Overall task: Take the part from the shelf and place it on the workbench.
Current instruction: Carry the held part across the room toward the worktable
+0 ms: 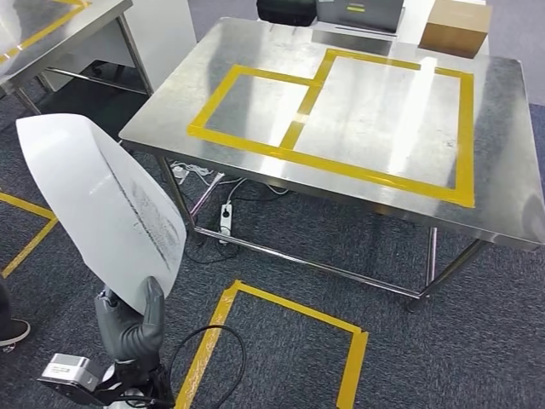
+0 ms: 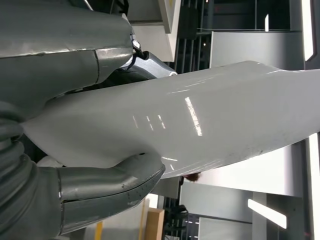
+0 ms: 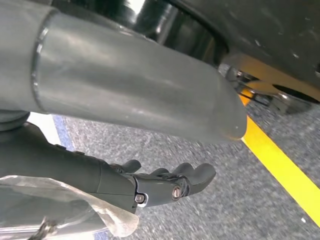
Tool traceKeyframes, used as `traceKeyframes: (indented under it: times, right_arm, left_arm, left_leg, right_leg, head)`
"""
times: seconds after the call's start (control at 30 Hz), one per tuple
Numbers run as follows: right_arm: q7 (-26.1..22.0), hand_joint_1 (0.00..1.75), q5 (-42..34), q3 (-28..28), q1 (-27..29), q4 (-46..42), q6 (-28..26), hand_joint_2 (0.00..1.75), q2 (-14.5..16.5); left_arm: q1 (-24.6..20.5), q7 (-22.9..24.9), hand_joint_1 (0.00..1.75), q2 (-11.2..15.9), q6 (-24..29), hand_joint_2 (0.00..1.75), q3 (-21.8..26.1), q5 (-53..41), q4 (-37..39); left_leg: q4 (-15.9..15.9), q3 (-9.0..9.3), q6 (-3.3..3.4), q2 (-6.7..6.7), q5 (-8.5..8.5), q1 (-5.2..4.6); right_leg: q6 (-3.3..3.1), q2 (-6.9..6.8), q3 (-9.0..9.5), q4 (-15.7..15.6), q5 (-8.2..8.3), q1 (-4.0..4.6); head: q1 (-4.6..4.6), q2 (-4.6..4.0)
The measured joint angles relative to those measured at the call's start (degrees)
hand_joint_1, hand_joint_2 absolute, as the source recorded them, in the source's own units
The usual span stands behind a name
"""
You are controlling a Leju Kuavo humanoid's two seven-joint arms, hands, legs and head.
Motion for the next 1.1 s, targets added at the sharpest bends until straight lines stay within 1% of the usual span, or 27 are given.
traceKeyframes:
  times: [0.03,0.07,0.1,0.13,0.2,0.23,0.27,0.3,0.37,0.4,0.43,0.47,0.53,0.57,0.6,0.63,0.67,0.7,0.73,0.77,0.8,0.87,0.93,0.97,1.03,1.07,1.1]
  right_arm:
    - [0.01,0.00,0.00,-0.02,0.01,0.00,0.01,0.00,0.00]
    - [0.03,0.00,0.00,-0.04,0.05,0.01,0.01,0.00,0.00]
    - [0.04,0.00,0.00,-0.08,0.09,0.01,0.01,0.00,0.00]
    - [0.04,0.00,0.01,-0.11,0.12,0.01,0.01,0.00,0.01]
    - [-0.03,0.00,0.05,-0.15,0.20,0.02,-0.04,0.00,0.02]
    - [-0.10,0.00,0.10,-0.17,0.13,0.03,-0.14,0.00,0.02]
    - [-0.19,0.00,0.15,-0.19,0.09,0.03,-0.27,0.00,0.02]
    - [-0.30,0.00,0.23,-0.21,0.00,0.03,-0.45,0.00,0.01]
    - [-0.43,0.00,0.30,-0.25,-0.12,0.00,-0.83,0.00,0.01]
    - [-0.48,0.00,0.17,-0.31,-0.22,-0.01,-1.05,0.00,0.02]
    - [-0.49,0.00,-0.06,-0.46,-0.33,-0.02,-1.26,0.00,0.02]
    - [-0.51,0.00,-0.31,-0.65,-0.41,-0.03,-1.43,0.00,0.02]
    - [-0.49,0.00,-0.65,-1.06,-0.37,-0.03,-1.61,0.00,0.02]
    - [-0.47,0.00,-0.77,-1.20,-0.21,-0.02,-1.64,0.00,0.01]
    - [-0.45,0.00,-0.92,-1.33,-0.03,-0.02,-1.64,0.00,0.01]
    - [-0.43,0.00,-1.12,-1.50,0.14,-0.01,-1.64,0.00,0.00]
    - [-0.43,0.00,-1.30,-1.70,0.29,-0.01,-1.63,0.00,0.00]
    - [-0.43,0.00,-1.44,-1.96,0.44,0.03,-1.60,0.00,-0.01]
    - [-0.43,0.00,-1.54,-2.23,0.51,0.06,-1.56,0.00,-0.01]
    - [-0.40,0.00,-1.64,-2.45,0.51,0.09,-1.50,0.00,0.01]
    - [-0.39,0.00,-1.78,-2.66,0.44,0.10,-1.44,0.00,0.01]
    - [-0.36,0.00,-1.99,-3.02,0.11,0.08,-1.36,0.00,0.05]
    - [-0.38,0.00,-2.08,-3.44,-0.12,0.08,-1.34,0.00,0.08]
    - [-0.38,0.00,-2.10,-3.60,-0.20,0.08,-1.29,0.00,0.09]
    - [-0.36,0.00,-2.11,-3.79,-0.25,0.08,-1.22,0.00,0.09]
    - [-0.35,0.00,-2.12,-3.88,-0.23,0.08,-1.19,0.00,0.09]
    - [-0.34,0.00,-2.12,-3.98,-0.21,0.08,-1.19,0.00,0.09]
  left_arm:
    - [0.04,0.01,1.75,0.01,-0.01,1.75,0.02,0.01,0.00]
    - [0.07,0.01,1.75,0.01,-0.01,1.75,0.04,0.02,0.00]
    - [0.09,0.02,1.75,0.01,-0.01,1.75,0.06,0.02,0.00]
    - [0.12,0.02,1.75,0.01,-0.01,1.75,0.07,0.02,0.00]
    - [0.20,0.01,1.75,0.02,-0.01,1.75,0.12,0.01,0.01]
    - [0.29,0.02,1.75,0.01,-0.01,1.75,0.16,-0.01,0.02]
    - [0.38,0.03,1.75,0.00,-0.02,1.75,0.20,-0.02,0.01]
    - [0.44,0.03,1.75,-0.02,-0.02,1.75,0.24,-0.04,0.01]
    - [0.56,0.03,1.75,-0.12,-0.03,1.75,0.27,-0.12,-0.06]
    - [0.57,0.02,1.75,-0.16,-0.03,1.75,0.30,-0.19,-0.10]
    - [0.59,0.02,1.75,-0.20,-0.03,1.75,0.33,-0.27,-0.15]
    - [0.60,0.02,1.75,-0.20,-0.03,1.75,0.37,-0.34,-0.19]
    - [0.63,0.02,1.75,-0.22,-0.03,1.75,0.45,-0.47,-0.22]
    - [0.68,0.02,1.75,-0.24,-0.03,1.75,0.49,-0.49,-0.22]
    - [0.72,0.02,1.75,-0.25,-0.03,1.75,0.51,-0.50,-0.22]
    - [0.78,0.02,1.75,-0.25,-0.03,1.75,0.53,-0.50,-0.22]
    - [0.83,0.02,1.75,-0.26,-0.03,1.75,0.54,-0.50,-0.22]
    - [0.86,0.02,1.75,-0.26,-0.03,1.75,0.56,-0.51,-0.21]
    - [0.92,0.02,1.75,-0.26,-0.03,1.75,0.60,-0.51,-0.21]
    - [1.00,0.03,1.75,-0.28,-0.03,1.75,0.65,-0.51,-0.23]
    - [1.06,0.04,1.75,-0.29,-0.03,1.75,0.70,-0.56,-0.27]
    - [1.06,0.04,1.75,-0.32,0.01,1.75,0.75,-0.73,-0.40]
    - [0.94,0.01,1.75,-0.29,0.09,1.75,0.75,-0.91,-0.46]
    - [0.94,0.01,1.75,-0.27,0.13,1.75,0.76,-0.96,-0.46]
    - [0.94,0.02,1.75,-0.24,0.24,1.75,0.77,-1.02,-0.46]
    - [0.95,0.02,1.75,-0.24,0.30,1.75,0.76,-1.04,-0.46]
    - [0.95,0.02,1.75,-0.23,0.35,1.75,0.76,-1.07,-0.46]
  left_leg:
    - [1.67,-1.91,-0.17,0.03,-1.67,0.13]
    - [1.96,-3.15,-0.29,0.05,-2.60,0.23]
    - [0.73,-3.65,-0.34,0.07,-2.26,0.29]
    - [-1.79,-3.58,-0.30,0.11,-0.42,0.31]
    - [-7.93,-2.99,0.03,0.42,5.62,0.23]
    - [-9.94,-2.79,0.30,0.55,7.62,0.10]
    - [-11.03,-2.70,0.65,0.61,8.54,-0.04]
    - [-11.32,-2.51,1.08,0.55,8.12,-0.16]
    - [-12.11,-0.91,2.09,0.34,7.94,-0.06]
    - [-12.52,0.10,2.51,0.31,7.85,-0.01]
    - [-12.86,1.04,2.81,0.29,7.62,0.01]
    - [-13.09,1.70,3.02,0.29,7.15,-0.07]
    - [-13.25,2.89,3.27,0.16,5.96,-0.21]
    - [-13.26,3.69,3.35,0.00,5.22,-0.29]
    - [-13.27,4.68,3.39,-0.17,4.42,-0.40]
    - [-13.28,5.82,3.41,-0.31,3.55,-0.53]
    - [-13.33,6.85,3.41,-0.36,2.63,-0.68]
    - [-13.26,7.94,3.37,-0.32,1.71,-0.85]
    - [-13.25,8.69,3.20,-0.29,0.87,-0.97]
    - [-13.29,9.36,2.95,-0.23,0.22,-1.03]
    - [-13.20,10.00,2.64,-0.16,-0.05,-1.06]
    - [-11.79,9.87,1.93,0.03,0.72,-1.09]
    - [-7.11,7.29,1.20,0.18,1.33,-0.99]
    - [-4.12,5.32,0.82,0.20,0.50,-0.79]
    - [0.33,1.66,0.06,0.22,-2.82,-0.24]
    - [1.05,0.44,-0.28,0.22,-3.79,0.06]
    - [0.32,-0.12,-0.58,0.21,-3.24,0.35]
  right_leg:
    - [0.03,0.01,0.75,-0.02,-0.64,-0.02]
    - [0.08,0.04,1.61,-0.02,-1.33,-0.05]
    - [0.20,0.07,2.59,-0.02,-2.07,-0.08]
    - [0.38,0.09,3.64,-0.03,-2.85,-0.14]
    - [0.89,0.14,5.14,-0.04,-4.42,-0.16]
    - [1.24,0.11,5.60,-0.10,-5.21,-0.13]
    - [1.66,0.08,6.26,-0.21,-5.70,-0.08]
    - [2.18,0.04,7.06,-0.34,-5.87,-0.04]
    - [3.04,-0.07,8.19,-0.39,-5.90,-0.13]
    - [3.28,-0.07,7.58,0.93,-5.81,-0.18]
    - [3.33,-0.04,6.03,3.41,-6.00,-0.22]
    - [3.34,-0.01,3.60,6.85,-6.60,-0.21]
    - [3.23,0.00,-2.06,12.96,-9.54,-0.08]
    - [3.18,0.01,-4.15,14.06,-11.17,0.02]
    - [3.07,0.01,-5.47,13.50,-11.79,0.11]
    - [2.82,0.03,-6.17,11.58,-10.77,0.23]
    - [2.36,0.04,-6.48,8.72,-7.69,0.43]
    - [1.81,-0.01,-6.75,6.26,-3.82,0.70]
    - [1.27,-0.14,-6.58,4.41,-0.70,1.01]
    - [0.81,-0.15,-6.38,3.46,1.63,1.26]
    - [0.50,-0.12,-6.01,3.32,2.25,1.43]
    - [0.08,0.39,-4.65,2.33,2.28,1.22]
    - [-0.25,0.88,-3.09,0.85,2.09,0.73]
    - [-0.38,1.10,-2.40,0.32,1.89,0.54]
    - [-0.47,1.76,-1.35,-0.05,1.23,0.24]
    - [-0.39,2.21,-0.91,-0.07,0.86,0.13]
    - [-0.26,2.77,-0.43,-0.06,0.48,0.01]
  head:
    - [0.00,0.00]
    - [0.01,0.00]
    - [0.00,0.00]
    - [0.00,0.00]
    - [-0.02,0.00]
    - [0.07,0.00]
    - [0.16,0.00]
    - [0.28,0.00]
    - [0.52,0.00]
    - [0.67,0.00]
    - [0.77,0.00]
    - [0.89,0.00]
    - [0.92,0.00]
    - [0.95,0.00]
    - [0.97,0.00]
    - [1.02,0.00]
    - [1.03,0.00]
    - [0.92,0.00]
    - [0.79,0.00]
    - [0.64,0.00]
    - [0.55,0.00]
    - [0.56,0.00]
    - [0.43,0.00]
    - [0.39,0.00]
    - [0.34,0.00]
    - [0.33,0.00]
    - [0.33,0.00]
